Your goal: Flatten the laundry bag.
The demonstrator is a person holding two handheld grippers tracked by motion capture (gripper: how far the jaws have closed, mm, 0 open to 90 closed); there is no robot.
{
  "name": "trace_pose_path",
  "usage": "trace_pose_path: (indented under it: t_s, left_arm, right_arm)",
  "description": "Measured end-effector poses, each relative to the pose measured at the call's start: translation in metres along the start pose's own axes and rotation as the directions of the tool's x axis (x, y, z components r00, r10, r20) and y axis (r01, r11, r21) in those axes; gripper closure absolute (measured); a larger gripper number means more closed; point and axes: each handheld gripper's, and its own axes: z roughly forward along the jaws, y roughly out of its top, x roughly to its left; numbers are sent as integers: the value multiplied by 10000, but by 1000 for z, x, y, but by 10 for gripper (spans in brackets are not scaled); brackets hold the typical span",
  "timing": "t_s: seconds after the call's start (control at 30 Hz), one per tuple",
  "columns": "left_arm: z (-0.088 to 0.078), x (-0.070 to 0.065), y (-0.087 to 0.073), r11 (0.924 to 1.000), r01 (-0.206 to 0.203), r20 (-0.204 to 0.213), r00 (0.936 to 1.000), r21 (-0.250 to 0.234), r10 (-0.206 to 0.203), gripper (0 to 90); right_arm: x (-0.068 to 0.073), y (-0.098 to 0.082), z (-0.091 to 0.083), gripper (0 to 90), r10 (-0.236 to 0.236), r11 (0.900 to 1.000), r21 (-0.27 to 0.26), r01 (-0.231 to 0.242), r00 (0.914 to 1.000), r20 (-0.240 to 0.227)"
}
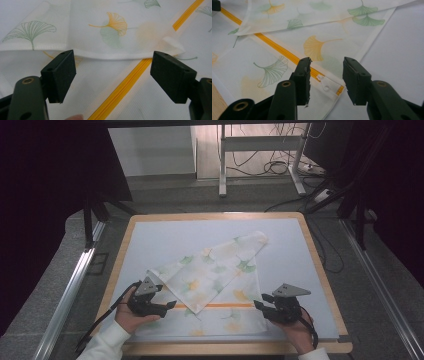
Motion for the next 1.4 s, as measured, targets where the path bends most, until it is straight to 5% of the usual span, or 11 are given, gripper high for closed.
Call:
trace_pose_path:
  t_s: [0.4,1.4]
  left_arm:
    - [0,0,0,9999,-69,106,9999,-83,70,201]
    - [2,-12,14,9983,-414,521,9977,-410,435,231]
  right_arm:
    - [-1,-1,0,872,-95,9994,317,105,9995,-314]
    - [19,-1,20,892,-471,9920,1093,626,9892,-1388]
